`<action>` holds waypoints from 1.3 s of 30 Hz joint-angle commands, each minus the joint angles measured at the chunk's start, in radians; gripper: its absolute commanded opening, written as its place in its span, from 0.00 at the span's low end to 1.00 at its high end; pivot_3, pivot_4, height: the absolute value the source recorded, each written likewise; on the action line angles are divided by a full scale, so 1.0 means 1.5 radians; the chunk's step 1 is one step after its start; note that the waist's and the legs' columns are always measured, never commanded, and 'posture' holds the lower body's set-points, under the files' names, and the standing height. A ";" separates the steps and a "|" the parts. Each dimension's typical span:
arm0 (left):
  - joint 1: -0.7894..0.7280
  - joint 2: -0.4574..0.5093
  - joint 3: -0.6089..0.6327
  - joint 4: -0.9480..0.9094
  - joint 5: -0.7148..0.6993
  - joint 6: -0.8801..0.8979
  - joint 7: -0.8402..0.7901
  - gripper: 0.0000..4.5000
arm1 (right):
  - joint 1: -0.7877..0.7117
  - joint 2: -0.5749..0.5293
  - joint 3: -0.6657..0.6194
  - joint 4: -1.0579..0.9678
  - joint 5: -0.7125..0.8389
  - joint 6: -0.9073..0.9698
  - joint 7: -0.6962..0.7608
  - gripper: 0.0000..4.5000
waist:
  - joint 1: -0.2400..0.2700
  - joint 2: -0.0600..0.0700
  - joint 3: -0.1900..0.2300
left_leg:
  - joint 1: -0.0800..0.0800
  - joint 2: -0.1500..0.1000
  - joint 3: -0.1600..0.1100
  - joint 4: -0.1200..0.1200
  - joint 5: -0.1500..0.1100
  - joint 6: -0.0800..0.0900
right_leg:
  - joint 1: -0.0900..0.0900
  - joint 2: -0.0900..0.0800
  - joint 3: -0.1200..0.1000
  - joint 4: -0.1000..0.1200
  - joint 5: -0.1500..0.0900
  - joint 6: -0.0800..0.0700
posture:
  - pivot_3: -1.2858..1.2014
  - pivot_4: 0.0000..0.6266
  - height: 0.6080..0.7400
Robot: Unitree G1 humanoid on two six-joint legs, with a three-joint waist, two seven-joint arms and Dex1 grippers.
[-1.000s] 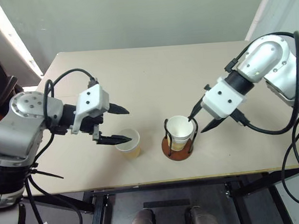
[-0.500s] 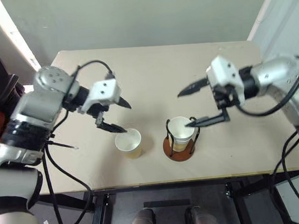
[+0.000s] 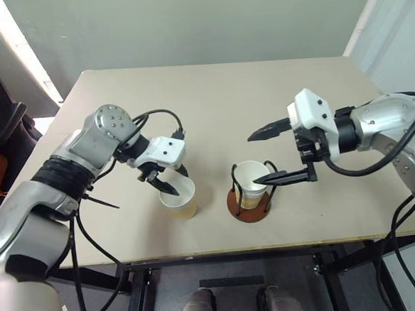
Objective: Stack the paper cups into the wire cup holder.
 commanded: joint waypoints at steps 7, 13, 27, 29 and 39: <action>-0.054 0.037 -0.030 -0.033 -0.089 -0.005 -0.028 0.00 | 0.040 -0.076 -0.106 -0.051 0.071 0.030 0.043 1.00 | 0.006 0.000 0.000 | -0.001 0.000 0.000 0.000 0.000 0.000 | 0.000 0.000 0.000 0.000 0.000 0.001 | 0.52 0.24 1.00; -0.131 0.060 -0.021 -0.071 -0.220 0.040 -0.028 0.00 | 0.159 -0.131 -0.265 -0.051 0.150 0.081 0.032 1.00 | 0.012 0.000 0.000 | -0.003 -0.001 0.000 0.000 0.003 -0.005 | 0.000 0.000 0.000 -0.005 0.000 0.001 | 0.52 0.24 1.00; -0.418 -0.222 -0.130 0.189 -0.362 0.014 -0.028 0.00 | 0.301 -0.185 -0.396 -0.082 0.172 0.070 0.005 1.00 | 0.018 0.002 0.001 | -0.004 -0.003 0.006 0.008 -0.003 0.001 | 0.005 -0.003 0.005 -0.010 0.002 0.020 | 0.52 0.24 1.00; -0.416 -0.240 -0.168 0.195 -0.354 -0.006 -0.028 0.00 | 0.317 -0.190 -0.416 -0.088 0.174 0.074 0.000 1.00 | 0.017 0.002 0.001 | -0.005 -0.002 0.009 0.011 -0.006 0.001 | 0.005 -0.002 0.006 -0.010 0.002 0.021 | 0.52 0.24 1.00; -0.411 -0.281 -0.265 0.204 -0.366 -0.046 -0.028 0.00 | 0.387 -0.181 -0.478 -0.140 0.193 0.090 -0.051 1.00 | 0.024 0.003 0.001 | -0.006 -0.004 0.017 0.020 -0.014 0.009 | 0.005 -0.002 0.018 -0.011 0.000 0.031 | 0.52 0.24 1.00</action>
